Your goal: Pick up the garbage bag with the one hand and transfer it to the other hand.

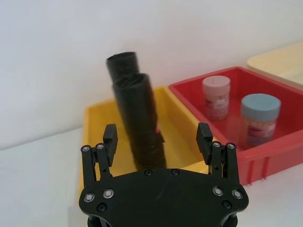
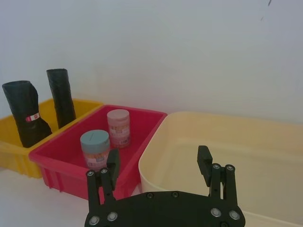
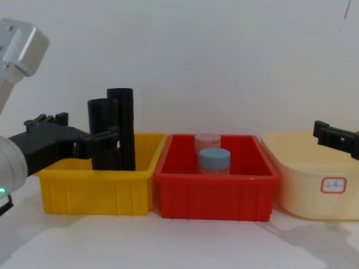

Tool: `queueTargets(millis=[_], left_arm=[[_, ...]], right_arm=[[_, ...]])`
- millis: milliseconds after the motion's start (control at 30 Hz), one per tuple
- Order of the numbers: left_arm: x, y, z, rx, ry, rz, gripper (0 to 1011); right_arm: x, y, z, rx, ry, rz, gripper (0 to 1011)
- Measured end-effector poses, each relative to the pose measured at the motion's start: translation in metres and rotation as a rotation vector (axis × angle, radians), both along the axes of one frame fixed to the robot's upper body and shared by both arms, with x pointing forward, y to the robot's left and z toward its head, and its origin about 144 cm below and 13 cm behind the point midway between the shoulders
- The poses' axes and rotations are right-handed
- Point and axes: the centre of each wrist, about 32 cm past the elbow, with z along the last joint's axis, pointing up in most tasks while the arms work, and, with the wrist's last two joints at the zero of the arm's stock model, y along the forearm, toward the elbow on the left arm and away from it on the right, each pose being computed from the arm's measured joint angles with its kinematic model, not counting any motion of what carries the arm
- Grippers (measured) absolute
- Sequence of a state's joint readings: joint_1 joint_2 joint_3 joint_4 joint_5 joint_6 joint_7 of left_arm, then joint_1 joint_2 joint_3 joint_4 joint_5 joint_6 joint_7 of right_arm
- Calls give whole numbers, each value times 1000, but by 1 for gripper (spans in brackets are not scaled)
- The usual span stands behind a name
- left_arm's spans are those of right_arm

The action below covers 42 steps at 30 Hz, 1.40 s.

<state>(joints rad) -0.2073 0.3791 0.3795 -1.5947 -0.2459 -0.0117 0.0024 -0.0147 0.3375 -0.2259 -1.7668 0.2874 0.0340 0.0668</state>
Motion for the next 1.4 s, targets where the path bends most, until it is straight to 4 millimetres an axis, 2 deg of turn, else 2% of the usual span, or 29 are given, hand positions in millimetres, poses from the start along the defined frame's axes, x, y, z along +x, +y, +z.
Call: queueTargets(millis=[533,1400], left_arm=[[18,19,-2,-48,57,5,1001],[56,19,1,-87,70,-48,1001]], right_arm=[[0,0,0,0,0,0,1004],[0,0,0,0,0,0,1005]])
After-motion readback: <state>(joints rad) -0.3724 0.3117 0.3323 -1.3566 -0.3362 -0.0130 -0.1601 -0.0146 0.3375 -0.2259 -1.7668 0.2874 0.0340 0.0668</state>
